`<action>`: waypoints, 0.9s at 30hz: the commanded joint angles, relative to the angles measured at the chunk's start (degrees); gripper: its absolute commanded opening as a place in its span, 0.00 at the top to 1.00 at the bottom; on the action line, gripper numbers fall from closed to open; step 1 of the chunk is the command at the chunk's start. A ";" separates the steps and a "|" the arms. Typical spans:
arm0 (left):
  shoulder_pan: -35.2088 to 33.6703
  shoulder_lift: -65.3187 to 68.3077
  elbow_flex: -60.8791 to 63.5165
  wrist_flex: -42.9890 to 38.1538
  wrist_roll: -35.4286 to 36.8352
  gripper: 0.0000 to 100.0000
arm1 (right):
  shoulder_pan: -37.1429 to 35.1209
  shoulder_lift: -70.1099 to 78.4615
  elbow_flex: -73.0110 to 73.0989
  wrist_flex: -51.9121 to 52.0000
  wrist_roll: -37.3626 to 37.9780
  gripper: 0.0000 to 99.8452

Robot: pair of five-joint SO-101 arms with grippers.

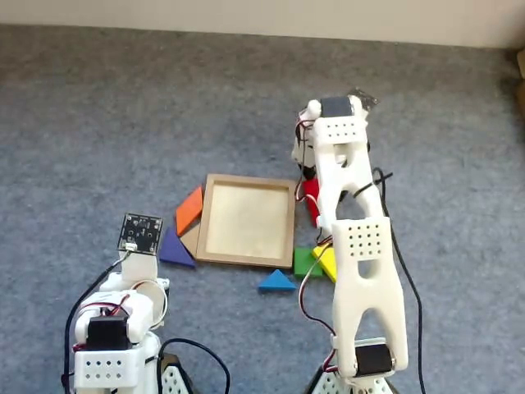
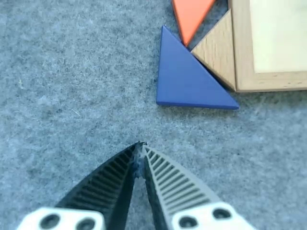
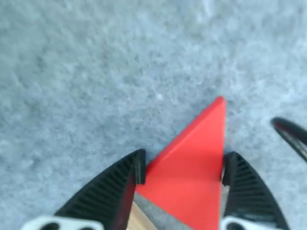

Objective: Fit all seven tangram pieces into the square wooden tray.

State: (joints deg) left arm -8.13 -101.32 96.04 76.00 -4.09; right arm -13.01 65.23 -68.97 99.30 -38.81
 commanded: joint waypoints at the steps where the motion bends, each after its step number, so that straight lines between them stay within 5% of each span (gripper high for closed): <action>1: 1.01 -2.95 1.10 0.35 0.26 1.00 | 0.66 -1.01 -2.95 -0.13 2.29 0.74; 10: 1.01 -2.95 1.10 0.35 0.26 1.00 | -3.12 -0.40 -2.51 0.84 4.31 0.61; 27: 1.01 -2.95 1.10 0.35 0.26 1.00 | -5.93 -0.40 -2.15 1.63 4.40 0.61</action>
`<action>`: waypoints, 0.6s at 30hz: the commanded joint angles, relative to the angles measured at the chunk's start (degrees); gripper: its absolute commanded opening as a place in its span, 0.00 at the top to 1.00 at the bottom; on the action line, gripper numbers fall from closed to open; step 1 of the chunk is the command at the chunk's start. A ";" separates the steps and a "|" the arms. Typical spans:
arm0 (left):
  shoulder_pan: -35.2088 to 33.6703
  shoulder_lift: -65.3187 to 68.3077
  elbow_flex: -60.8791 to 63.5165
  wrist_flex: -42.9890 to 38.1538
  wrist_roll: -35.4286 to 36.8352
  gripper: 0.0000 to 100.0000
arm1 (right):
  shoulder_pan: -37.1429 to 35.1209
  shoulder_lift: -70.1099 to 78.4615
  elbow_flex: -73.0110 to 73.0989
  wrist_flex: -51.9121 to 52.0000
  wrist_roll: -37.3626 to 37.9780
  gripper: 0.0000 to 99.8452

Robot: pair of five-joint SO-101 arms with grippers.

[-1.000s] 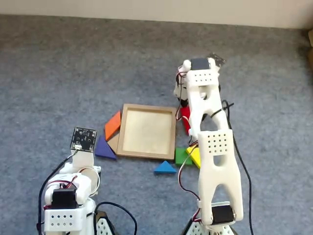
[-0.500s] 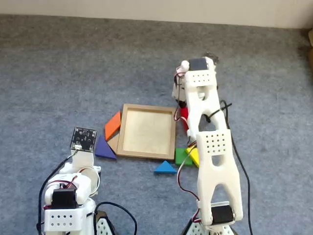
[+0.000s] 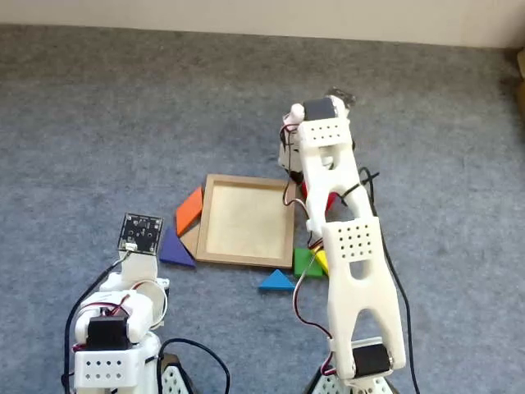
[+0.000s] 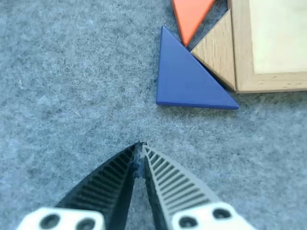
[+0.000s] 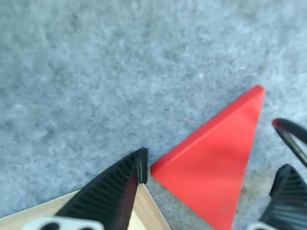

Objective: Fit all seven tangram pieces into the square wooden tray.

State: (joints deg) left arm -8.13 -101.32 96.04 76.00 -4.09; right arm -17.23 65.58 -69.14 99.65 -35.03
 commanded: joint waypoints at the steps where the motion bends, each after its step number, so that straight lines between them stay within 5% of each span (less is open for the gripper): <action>1: 1.01 -2.95 1.10 0.35 0.26 1.00 | -1.54 -0.75 -1.36 1.27 0.62 0.61; 18: 1.01 -2.95 1.10 0.35 0.26 1.00 | -1.19 -1.36 3.47 1.27 0.70 0.65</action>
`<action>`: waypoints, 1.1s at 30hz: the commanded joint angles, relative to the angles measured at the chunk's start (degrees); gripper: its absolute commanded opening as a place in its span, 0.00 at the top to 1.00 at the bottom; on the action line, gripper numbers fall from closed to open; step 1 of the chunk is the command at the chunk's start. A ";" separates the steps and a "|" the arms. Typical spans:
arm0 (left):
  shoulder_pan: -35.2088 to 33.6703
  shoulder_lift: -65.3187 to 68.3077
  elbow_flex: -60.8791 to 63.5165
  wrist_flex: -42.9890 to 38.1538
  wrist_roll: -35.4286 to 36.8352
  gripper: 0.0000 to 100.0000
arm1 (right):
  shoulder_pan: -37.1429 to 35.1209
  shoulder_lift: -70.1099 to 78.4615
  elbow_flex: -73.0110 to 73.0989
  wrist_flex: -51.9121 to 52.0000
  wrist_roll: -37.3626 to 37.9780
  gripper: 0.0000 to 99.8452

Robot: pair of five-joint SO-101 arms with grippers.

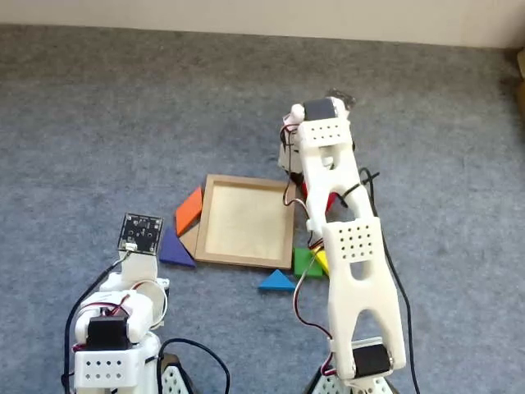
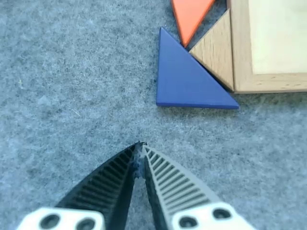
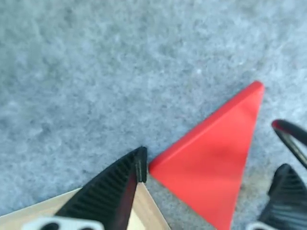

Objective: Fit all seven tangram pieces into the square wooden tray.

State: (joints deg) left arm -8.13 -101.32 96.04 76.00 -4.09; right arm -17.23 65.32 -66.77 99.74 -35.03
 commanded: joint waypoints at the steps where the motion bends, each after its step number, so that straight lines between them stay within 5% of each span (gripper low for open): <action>1: 1.01 -2.95 1.10 0.35 0.26 1.00 | -1.19 -1.10 1.10 1.19 1.23 0.67; 24: 1.01 -2.95 1.10 0.35 0.26 1.00 | -1.01 -1.10 0.75 1.27 3.34 0.71; 33: 1.01 -2.95 1.10 0.35 0.26 1.00 | -0.13 -1.10 0.57 1.19 3.52 0.81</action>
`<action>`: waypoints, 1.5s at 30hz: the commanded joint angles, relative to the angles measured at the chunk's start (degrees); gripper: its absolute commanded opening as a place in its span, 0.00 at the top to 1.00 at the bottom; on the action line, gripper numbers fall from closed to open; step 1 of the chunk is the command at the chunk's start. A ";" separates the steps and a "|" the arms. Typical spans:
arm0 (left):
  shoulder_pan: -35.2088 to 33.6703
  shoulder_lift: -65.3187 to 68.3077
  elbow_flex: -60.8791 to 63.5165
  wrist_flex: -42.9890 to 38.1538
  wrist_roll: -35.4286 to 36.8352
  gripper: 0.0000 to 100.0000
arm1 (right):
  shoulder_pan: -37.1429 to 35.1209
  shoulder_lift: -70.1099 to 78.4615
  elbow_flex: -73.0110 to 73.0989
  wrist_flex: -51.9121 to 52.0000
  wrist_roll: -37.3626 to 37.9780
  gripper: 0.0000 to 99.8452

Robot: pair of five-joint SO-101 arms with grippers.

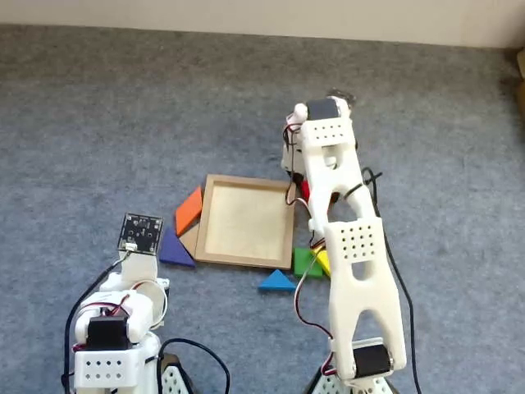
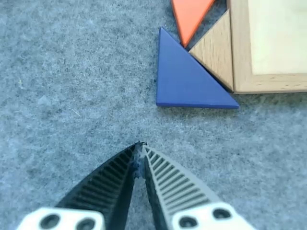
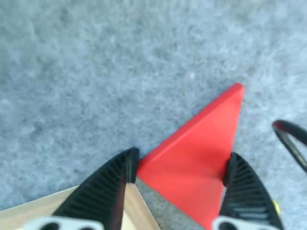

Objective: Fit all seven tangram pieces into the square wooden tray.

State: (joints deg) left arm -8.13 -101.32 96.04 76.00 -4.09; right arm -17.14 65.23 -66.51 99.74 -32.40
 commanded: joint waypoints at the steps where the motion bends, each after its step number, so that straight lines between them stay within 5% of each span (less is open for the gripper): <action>1: 1.01 -2.95 1.10 0.35 0.26 1.00 | -0.04 -1.01 0.31 1.19 0.88 0.81; 21: 1.01 -2.95 1.10 0.35 0.26 1.00 | -0.04 -11.82 0.75 1.19 0.88 0.81; 36: 1.01 -2.95 1.10 0.35 0.26 1.00 | -2.68 -11.21 1.54 1.19 12.13 0.81; 45: 1.01 -2.95 1.10 0.35 0.26 1.00 | -2.86 -11.30 11.82 0.84 12.13 0.62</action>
State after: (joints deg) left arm -8.13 -101.32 96.04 76.00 -4.09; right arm -19.43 57.76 -55.08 99.74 -20.79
